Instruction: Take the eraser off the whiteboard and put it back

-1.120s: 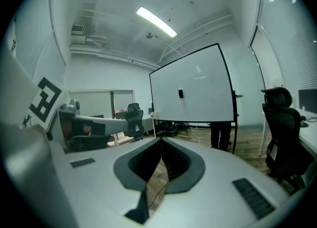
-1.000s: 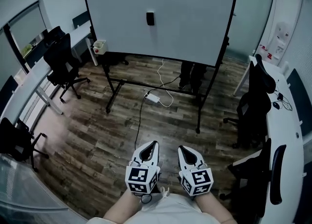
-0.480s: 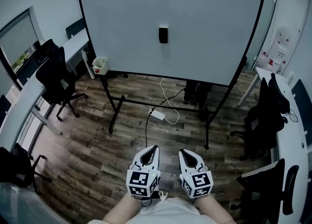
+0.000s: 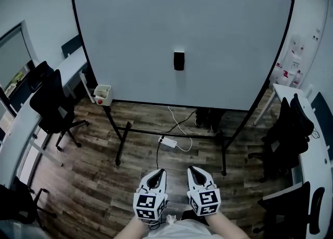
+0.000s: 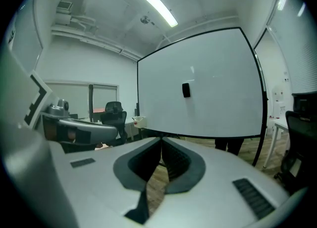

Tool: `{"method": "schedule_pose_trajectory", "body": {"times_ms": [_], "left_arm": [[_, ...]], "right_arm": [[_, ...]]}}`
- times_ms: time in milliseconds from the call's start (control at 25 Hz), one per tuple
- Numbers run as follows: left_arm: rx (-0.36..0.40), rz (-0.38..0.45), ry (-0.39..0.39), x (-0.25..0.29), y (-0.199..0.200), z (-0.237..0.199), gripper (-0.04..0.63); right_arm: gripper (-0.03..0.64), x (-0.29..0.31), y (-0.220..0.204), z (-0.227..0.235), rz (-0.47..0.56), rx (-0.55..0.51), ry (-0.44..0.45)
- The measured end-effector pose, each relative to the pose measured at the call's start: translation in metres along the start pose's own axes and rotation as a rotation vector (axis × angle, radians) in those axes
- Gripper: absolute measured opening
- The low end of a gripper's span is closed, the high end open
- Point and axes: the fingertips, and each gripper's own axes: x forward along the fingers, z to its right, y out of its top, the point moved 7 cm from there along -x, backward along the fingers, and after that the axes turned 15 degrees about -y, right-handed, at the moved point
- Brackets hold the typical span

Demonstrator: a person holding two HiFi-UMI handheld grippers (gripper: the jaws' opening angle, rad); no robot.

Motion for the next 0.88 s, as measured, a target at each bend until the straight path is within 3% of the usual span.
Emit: {"method": "schedule_pose_trajectory", "body": {"times_ms": [320,880], "left_arm": [[0.007,-0.003,-0.002,0.072,0.014,-0.045,0.018],[0.100,0.051,0.055,0.252,0.101,-0.127,0.018]], "right_arm": [[0.028,0.082,0.012,0.024,-0.008,0.019,0.019],[0.028,0.258,0.093,0.116,0.085,-0.041,0.056]]}}
